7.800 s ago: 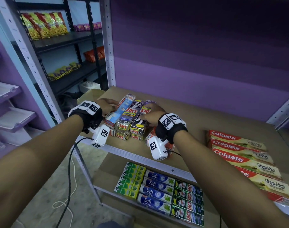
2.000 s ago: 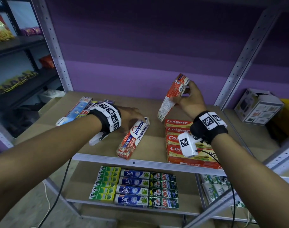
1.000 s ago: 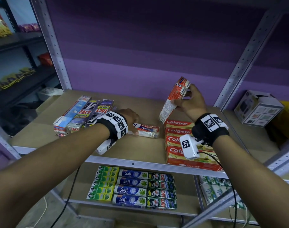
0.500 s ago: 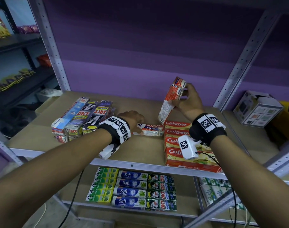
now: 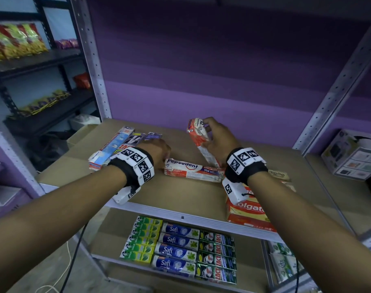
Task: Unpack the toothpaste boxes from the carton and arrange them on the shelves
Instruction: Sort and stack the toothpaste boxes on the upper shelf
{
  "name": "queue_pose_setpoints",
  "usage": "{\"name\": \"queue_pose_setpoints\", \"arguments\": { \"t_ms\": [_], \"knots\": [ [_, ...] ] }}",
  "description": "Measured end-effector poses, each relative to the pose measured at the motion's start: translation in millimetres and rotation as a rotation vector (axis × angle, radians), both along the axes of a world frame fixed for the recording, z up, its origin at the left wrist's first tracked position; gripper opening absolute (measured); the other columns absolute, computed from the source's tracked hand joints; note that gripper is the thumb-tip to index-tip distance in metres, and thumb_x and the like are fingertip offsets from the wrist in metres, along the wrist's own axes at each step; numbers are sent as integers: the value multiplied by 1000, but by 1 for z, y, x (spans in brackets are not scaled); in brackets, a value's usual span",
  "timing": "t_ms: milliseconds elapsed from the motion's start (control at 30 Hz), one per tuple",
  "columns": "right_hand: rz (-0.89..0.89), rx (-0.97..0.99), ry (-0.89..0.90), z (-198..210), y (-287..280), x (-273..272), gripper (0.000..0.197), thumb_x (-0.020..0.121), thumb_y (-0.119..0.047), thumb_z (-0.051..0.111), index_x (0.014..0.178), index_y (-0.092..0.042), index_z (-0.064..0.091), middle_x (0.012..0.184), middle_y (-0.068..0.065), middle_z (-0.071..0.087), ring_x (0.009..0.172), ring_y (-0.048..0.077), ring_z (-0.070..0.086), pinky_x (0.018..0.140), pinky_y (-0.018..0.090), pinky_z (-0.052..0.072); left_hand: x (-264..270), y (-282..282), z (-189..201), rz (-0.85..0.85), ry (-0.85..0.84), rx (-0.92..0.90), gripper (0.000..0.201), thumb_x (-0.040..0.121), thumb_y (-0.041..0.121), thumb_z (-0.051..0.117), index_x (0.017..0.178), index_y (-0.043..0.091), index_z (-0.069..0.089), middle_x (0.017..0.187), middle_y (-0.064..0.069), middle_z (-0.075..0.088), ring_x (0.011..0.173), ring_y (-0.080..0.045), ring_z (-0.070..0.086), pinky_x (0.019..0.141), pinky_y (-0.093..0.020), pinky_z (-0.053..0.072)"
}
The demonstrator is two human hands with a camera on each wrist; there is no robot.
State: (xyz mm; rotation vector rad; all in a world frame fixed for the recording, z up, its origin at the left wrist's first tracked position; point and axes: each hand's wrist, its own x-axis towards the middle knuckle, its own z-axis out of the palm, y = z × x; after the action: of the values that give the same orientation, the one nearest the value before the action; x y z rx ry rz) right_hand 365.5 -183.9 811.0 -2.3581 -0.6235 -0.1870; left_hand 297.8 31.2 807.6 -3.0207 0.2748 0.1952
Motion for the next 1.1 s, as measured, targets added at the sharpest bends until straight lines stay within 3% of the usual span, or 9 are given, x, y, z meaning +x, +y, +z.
{"name": "queue_pose_setpoints", "arguments": {
  "t_ms": [133,233,333,433,600,867,967,1033,1100],
  "knots": [
    [23,-200,-20,-2,22,4,62,80,-12,70,136,-27,47,128,5,58,117,25,57,98,40,49,-5,13,-3,18,-46,9,35,87,35,66,120,24,63,135,-3,55,120,-27,54,101,-40,46],
    [21,-345,-41,-3,34,5,65,83,-12,66,141,-31,44,123,8,52,113,29,56,90,36,49,-6,23,-8,39,-57,7,59,90,27,64,145,25,42,151,-7,41,136,-29,43,111,-42,38],
    [66,-472,-33,-7,45,4,63,86,-19,65,143,-31,43,122,11,49,108,33,58,86,38,50,-8,29,-13,-3,-102,15,60,96,16,56,151,23,33,150,-7,44,132,-27,49,110,-38,40],
    [83,-580,-23,-16,54,6,60,85,-26,67,140,-31,47,120,12,51,105,35,59,87,45,53,-10,30,-14,-16,-122,-9,59,94,13,56,149,22,36,145,-8,49,125,-27,54,104,-36,45],
    [65,-653,-25,-31,63,9,42,84,-13,65,122,-30,61,119,6,61,104,31,65,82,38,54,-12,28,-6,-16,-58,-6,54,94,23,59,145,19,43,145,-7,48,125,-25,53,101,-35,44],
    [77,-572,76,-40,56,12,28,92,-25,63,120,-28,65,131,0,62,115,23,60,94,33,48,-13,32,-10,-46,-73,-1,19,90,32,61,105,22,64,132,-1,55,108,-25,59,86,-32,47],
    [139,-602,212,-35,45,8,64,84,-55,67,140,-28,51,148,-3,49,132,20,49,104,30,38,-9,32,-11,-30,-83,-15,28,90,35,60,115,24,65,133,0,56,109,-23,59,85,-31,45],
    [173,-655,331,-34,41,4,93,72,-55,80,151,-29,37,156,-6,36,140,18,39,109,29,32,-8,33,-11,-22,-71,-29,31,91,36,59,120,27,63,135,1,54,111,-23,58,88,-32,46],
    [186,-705,344,-37,39,2,104,69,-42,86,154,-29,30,159,-5,31,143,19,35,112,29,29,-7,33,-10,-20,-58,-33,32,91,36,59,122,27,62,137,1,54,112,-23,57,91,-33,47]
  ]
}}
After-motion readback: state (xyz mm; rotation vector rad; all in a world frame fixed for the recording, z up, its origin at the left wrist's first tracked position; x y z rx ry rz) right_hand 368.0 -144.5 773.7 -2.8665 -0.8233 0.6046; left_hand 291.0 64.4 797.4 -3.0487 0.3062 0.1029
